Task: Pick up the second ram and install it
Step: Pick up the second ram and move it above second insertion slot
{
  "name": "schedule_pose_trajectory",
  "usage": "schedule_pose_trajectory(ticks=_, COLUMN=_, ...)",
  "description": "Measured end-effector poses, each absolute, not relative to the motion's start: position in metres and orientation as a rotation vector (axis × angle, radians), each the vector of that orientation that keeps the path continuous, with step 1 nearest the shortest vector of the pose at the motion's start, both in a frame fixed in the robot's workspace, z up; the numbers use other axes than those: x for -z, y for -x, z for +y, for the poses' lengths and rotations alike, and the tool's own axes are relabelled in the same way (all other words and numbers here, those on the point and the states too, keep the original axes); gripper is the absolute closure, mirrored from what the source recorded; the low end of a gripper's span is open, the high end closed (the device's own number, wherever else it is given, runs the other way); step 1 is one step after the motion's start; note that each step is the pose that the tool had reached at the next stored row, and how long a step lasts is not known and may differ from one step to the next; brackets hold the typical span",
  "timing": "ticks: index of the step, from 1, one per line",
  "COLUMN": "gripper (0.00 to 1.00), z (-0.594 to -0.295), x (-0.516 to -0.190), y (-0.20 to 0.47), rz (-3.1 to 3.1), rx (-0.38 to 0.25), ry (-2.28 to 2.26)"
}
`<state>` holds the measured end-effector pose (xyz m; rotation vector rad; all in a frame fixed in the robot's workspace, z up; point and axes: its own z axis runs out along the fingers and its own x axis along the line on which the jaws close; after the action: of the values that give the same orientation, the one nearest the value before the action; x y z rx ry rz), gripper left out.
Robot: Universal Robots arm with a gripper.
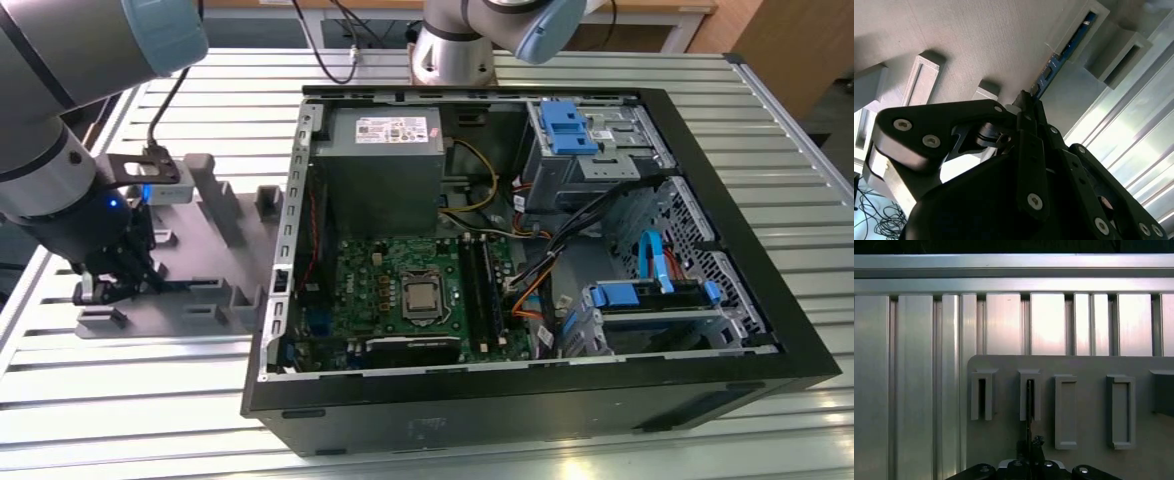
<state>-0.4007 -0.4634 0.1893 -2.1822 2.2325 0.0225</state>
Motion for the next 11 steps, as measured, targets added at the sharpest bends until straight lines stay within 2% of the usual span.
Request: schedule_pose_trajectory(ticks=11, gripper=0.86, z=-0.4635, x=-0.1893, y=0.4008, rz=2.213, rx=-0.023, ry=2.203)
